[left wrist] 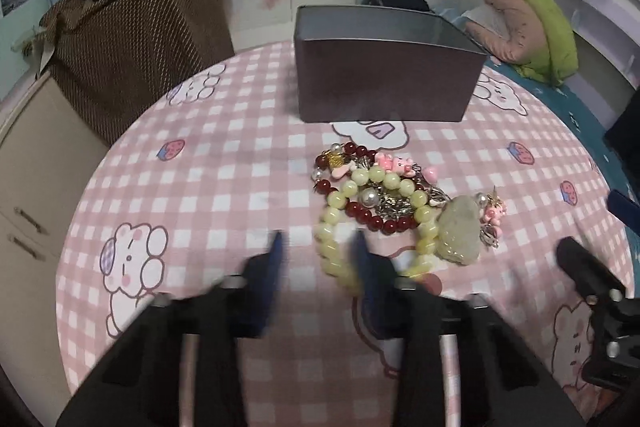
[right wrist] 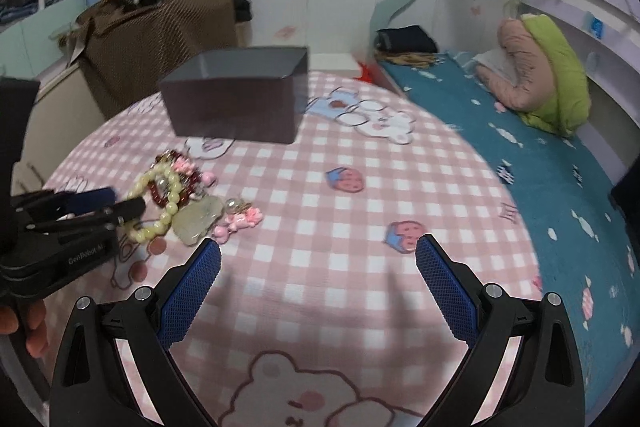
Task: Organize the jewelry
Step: 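Lower the left tool onto the pale yellow bead bracelet and close it, then lift the yellow bracelet with the left tool into the grey tin and open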
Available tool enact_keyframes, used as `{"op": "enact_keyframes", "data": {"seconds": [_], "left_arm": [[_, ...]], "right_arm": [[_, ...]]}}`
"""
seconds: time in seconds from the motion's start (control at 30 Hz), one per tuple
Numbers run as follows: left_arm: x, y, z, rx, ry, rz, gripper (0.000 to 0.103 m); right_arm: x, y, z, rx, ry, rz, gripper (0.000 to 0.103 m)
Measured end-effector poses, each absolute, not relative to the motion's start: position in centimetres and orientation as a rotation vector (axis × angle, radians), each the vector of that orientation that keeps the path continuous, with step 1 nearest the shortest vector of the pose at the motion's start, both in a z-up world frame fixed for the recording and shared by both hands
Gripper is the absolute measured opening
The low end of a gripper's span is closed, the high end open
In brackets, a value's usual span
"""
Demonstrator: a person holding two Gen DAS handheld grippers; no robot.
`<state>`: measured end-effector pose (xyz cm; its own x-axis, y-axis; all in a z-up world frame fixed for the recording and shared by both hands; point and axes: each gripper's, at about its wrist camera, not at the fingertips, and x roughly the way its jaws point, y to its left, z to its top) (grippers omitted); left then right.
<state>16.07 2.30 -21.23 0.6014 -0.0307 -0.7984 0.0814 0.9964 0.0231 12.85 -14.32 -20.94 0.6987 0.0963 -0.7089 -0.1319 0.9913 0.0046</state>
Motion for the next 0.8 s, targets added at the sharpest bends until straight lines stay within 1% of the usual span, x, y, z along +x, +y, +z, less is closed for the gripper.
{"op": "enact_keyframes", "data": {"seconds": [0.03,0.1,0.27,0.33,0.4,0.53,0.6,0.63,0.7,0.73,0.77,0.8], "left_arm": [[16.0,2.4,-21.2,0.059,0.925,-0.065,0.010],[15.7,2.7,-21.0,0.058,0.926,-0.073,0.008],[14.8,3.4,-20.7,0.010,0.925,-0.112,0.008],[14.4,3.4,-20.3,0.012,0.912,-0.117,0.008],[14.1,3.5,-19.8,0.006,0.901,-0.128,0.008],[13.8,3.4,-19.2,-0.004,0.890,-0.146,0.008],[13.7,3.3,-19.1,-0.005,0.887,-0.152,0.008],[13.6,3.3,-19.0,-0.008,0.888,-0.157,0.008],[13.5,3.2,-18.8,-0.013,0.886,-0.164,0.008],[13.4,3.1,-18.6,-0.014,0.885,-0.169,0.008],[13.4,3.1,-18.5,-0.015,0.884,-0.173,0.008],[13.3,3.1,-18.4,-0.018,0.882,-0.177,0.008]], "right_arm": [[13.2,-13.9,-21.2,-0.061,0.806,0.136,0.095],[13.8,-13.3,-21.8,-0.060,0.846,0.165,0.095],[14.8,-11.7,-22.5,-0.064,0.870,0.221,0.094],[14.8,-11.3,-22.4,-0.065,0.863,0.232,0.089],[15.0,-10.9,-22.5,-0.074,0.873,0.238,0.063],[15.4,-10.1,-22.9,-0.078,0.901,0.257,0.051],[15.4,-9.9,-22.9,-0.075,0.900,0.266,0.042],[15.5,-9.8,-22.8,-0.075,0.899,0.275,0.039],[15.7,-9.5,-22.8,-0.078,0.899,0.294,0.027],[15.8,-9.5,-22.8,-0.077,0.901,0.305,0.024],[15.8,-9.4,-22.8,-0.075,0.904,0.321,0.014],[15.8,-9.4,-22.8,-0.070,0.905,0.328,0.012]]}}
